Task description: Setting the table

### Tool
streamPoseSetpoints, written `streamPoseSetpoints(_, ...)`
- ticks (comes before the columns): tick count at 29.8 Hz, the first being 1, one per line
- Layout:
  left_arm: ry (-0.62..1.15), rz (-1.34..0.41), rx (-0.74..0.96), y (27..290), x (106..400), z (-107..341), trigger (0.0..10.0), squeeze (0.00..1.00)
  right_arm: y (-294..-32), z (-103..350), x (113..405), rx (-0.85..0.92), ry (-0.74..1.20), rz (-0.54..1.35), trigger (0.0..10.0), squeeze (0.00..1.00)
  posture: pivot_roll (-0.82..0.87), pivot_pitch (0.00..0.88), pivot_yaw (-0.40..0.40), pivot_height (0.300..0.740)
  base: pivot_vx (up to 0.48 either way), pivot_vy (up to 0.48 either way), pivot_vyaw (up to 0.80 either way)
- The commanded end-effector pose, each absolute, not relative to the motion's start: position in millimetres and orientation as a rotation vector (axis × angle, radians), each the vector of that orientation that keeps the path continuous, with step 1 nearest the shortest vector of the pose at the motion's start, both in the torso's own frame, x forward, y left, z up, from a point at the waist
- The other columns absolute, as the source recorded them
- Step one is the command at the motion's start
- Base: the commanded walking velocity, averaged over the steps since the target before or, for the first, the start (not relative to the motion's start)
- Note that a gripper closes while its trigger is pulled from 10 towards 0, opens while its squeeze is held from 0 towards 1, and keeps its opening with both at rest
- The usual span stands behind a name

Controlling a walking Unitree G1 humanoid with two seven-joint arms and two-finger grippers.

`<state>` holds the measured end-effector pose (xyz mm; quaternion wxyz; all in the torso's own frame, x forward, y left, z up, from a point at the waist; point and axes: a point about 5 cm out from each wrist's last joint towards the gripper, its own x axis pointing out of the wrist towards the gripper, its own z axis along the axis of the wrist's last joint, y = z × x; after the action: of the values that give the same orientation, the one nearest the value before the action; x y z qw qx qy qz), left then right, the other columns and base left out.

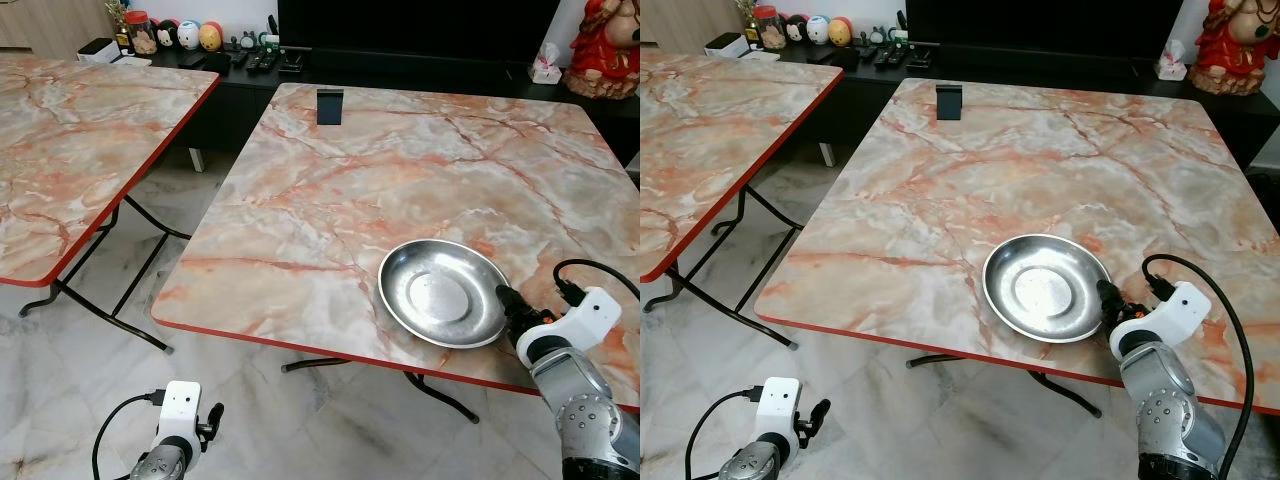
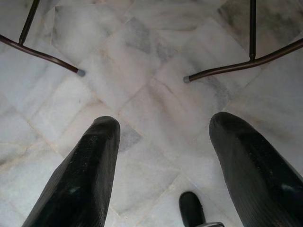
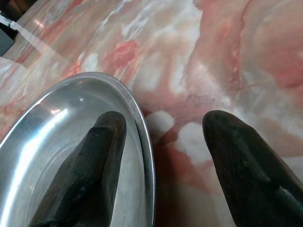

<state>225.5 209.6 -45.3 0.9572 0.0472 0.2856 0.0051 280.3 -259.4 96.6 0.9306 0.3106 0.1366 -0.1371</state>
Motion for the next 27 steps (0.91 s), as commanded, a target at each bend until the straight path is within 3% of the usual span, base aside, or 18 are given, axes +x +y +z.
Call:
streamPoseSetpoints(1,0.617,0.009,0.096,210,220,-50,10.0,0.0,-262,108,282,0.642,0.216,-0.274,10.0,0.0,-0.02,0.054,-0.009,0.74,0.0,0.0,0.0)
streamPoseSetpoints(11,0.618,0.009,0.095,210,220,-50,10.0,0.0,-248,130,288,0.71,0.054,-0.126,10.0,0.0,-0.02,0.052,-0.009,0.74,0.0,0.0,0.0)
streamPoseSetpoints(13,0.619,0.008,0.096,210,220,-50,10.0,0.0,-251,137,287,0.56,0.0,-0.148,10.0,0.0,-0.02,0.053,-0.01,0.74,0.0,0.0,0.0)
streamPoseSetpoints(15,0.619,0.007,0.095,210,219,-51,10.0,0.0,-253,144,285,0.521,-0.072,-0.166,10.0,0.0,-0.02,0.053,-0.009,0.74,0.0,0.0,0.0)
streamPoseSetpoints(16,0.618,0.006,0.096,210,219,-51,10.0,0.0,-257,150,281,0.361,-0.125,-0.202,10.0,0.0,-0.02,0.054,-0.01,0.74,0.0,0.0,0.0)
streamPoseSetpoints(18,0.615,0.005,0.093,209,219,-50,10.0,0.0,-261,157,276,0.201,-0.187,-0.262,10.0,0.0,-0.02,0.053,-0.009,0.74,0.0,0.0,0.0)
streamPoseSetpoints(27,0.603,0.003,0.088,209,220,-50,10.0,0.0,-276,158,251,-0.069,-0.27,-0.434,10.0,0.0,-0.03,0.052,-0.007,0.74,0.0,0.0,0.0)
